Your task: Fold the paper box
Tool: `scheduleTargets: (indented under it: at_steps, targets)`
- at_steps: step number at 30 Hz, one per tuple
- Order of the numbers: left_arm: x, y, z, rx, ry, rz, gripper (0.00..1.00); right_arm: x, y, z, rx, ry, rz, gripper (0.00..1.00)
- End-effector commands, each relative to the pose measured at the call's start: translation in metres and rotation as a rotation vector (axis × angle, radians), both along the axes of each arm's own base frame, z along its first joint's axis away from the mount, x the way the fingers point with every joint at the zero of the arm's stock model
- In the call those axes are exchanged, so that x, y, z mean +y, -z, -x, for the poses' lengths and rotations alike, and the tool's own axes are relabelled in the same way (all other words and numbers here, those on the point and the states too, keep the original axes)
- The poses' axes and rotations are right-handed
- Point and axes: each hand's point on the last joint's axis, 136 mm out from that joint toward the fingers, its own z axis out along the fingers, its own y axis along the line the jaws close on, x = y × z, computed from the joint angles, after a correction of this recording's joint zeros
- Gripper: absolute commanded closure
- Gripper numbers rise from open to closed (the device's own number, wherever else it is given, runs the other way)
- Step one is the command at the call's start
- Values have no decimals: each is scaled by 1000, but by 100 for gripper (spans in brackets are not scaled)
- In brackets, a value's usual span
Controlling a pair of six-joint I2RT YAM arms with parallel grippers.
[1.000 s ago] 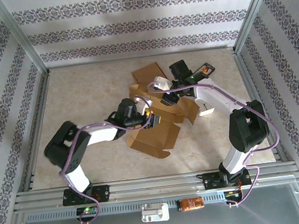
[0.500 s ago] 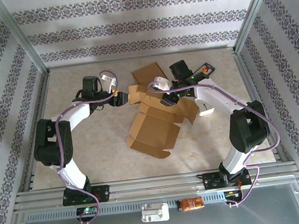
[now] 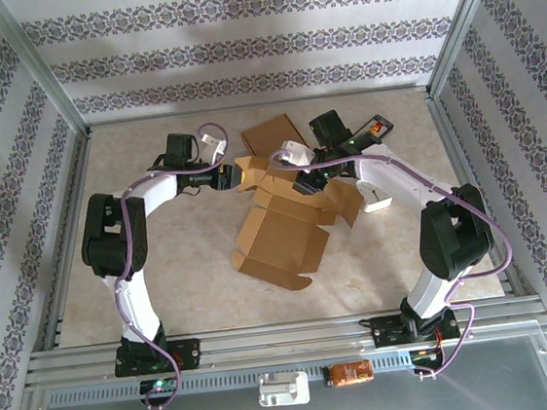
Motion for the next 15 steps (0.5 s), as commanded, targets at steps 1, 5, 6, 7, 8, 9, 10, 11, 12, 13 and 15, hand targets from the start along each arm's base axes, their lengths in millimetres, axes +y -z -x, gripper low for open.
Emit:
scheduleTargets:
  at_steps: [1, 5, 6, 7, 8, 9, 10, 11, 12, 13, 15]
  targets:
    - [-10, -3, 4, 21, 27, -5, 59, 3, -8, -8, -18, 47, -6, 64]
    - [-21, -19, 13, 33, 13, 34, 85, -5, -5, -22, 2, 160, -13, 64]
    - [-24, -22, 15, 36, 8, 40, 88, -6, -5, -24, 18, 176, -22, 64]
    - [-28, -25, 17, 46, 4, 46, 90, -6, -4, -25, 40, 192, -35, 64]
    - [-32, -29, 18, 52, 4, 56, 91, -6, -5, -26, 63, 207, -49, 64]
    - [-35, -30, 19, 61, -1, 63, 92, -5, -4, -28, 85, 220, -59, 64]
    - [-38, -32, 19, 77, -11, 71, 92, -5, -3, -30, 111, 241, -69, 64]
    - [-42, -35, 20, 88, -9, 75, 92, -5, -2, -33, 136, 265, -77, 64]
    - [-44, -36, 20, 99, -14, 73, 92, -5, -1, -35, 153, 281, -79, 64]
    - [-47, -38, 20, 110, -16, 71, 92, -6, 1, -37, 169, 302, -80, 64]
    - [-51, -42, 20, 121, -20, 66, 92, -8, 4, -40, 179, 321, -73, 64]
